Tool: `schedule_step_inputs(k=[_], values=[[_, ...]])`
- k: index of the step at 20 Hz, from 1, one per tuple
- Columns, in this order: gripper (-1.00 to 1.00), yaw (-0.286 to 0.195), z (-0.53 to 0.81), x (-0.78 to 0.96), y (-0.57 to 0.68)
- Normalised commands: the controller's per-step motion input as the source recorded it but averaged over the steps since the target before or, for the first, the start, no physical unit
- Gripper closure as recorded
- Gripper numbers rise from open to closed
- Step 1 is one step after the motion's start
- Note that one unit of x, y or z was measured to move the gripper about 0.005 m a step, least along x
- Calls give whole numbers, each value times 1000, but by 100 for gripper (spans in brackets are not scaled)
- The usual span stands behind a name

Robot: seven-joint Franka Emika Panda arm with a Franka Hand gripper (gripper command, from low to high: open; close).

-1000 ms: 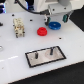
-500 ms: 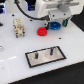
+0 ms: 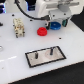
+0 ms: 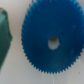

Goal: Insert the blue gear onto the right peg, followed by the red gear

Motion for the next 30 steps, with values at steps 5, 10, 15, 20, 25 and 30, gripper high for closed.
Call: schedule_step_inputs(k=[5,10,15,20,25,30], values=[[100,0,-4,-3,3],[100,0,418,268,-38],[100,0,580,626,-93],[100,0,515,709,-159],[100,0,454,800,-200],[100,0,404,841,-276]])
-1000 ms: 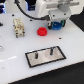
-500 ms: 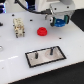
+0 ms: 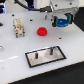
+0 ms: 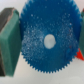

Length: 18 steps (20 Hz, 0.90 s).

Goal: Insert the blue gear onto the right peg, followed by the red gear

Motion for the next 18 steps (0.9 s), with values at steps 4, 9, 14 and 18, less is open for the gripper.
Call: schedule_step_inputs(k=[4,9,14,18], values=[[100,0,416,821,-260],[100,0,435,760,-256],[100,0,241,747,-333],[100,0,92,768,-335]])
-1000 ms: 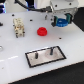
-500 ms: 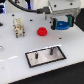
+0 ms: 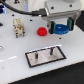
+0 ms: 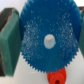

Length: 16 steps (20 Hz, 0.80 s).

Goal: Insert the blue gear onto the right peg, followed by the red gear

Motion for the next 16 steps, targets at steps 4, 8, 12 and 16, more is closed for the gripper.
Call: schedule_step_inputs(k=[4,8,12,16], values=[[100,0,18,760,-308],[100,0,3,648,-263],[100,0,-5,437,-137],[100,0,-87,147,-67]])
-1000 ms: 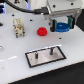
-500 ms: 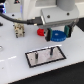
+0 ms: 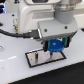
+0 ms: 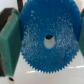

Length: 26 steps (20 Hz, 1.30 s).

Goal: Insert the blue gear onto the right peg, followed by the red gear

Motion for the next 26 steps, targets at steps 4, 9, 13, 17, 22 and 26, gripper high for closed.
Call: schedule_step_inputs(k=[4,9,13,17,22,26], values=[[100,0,-112,41,-69],[100,0,187,178,-49],[100,0,168,272,-96],[100,0,76,0,41],[100,0,-1,265,-104],[100,0,-118,217,-82]])
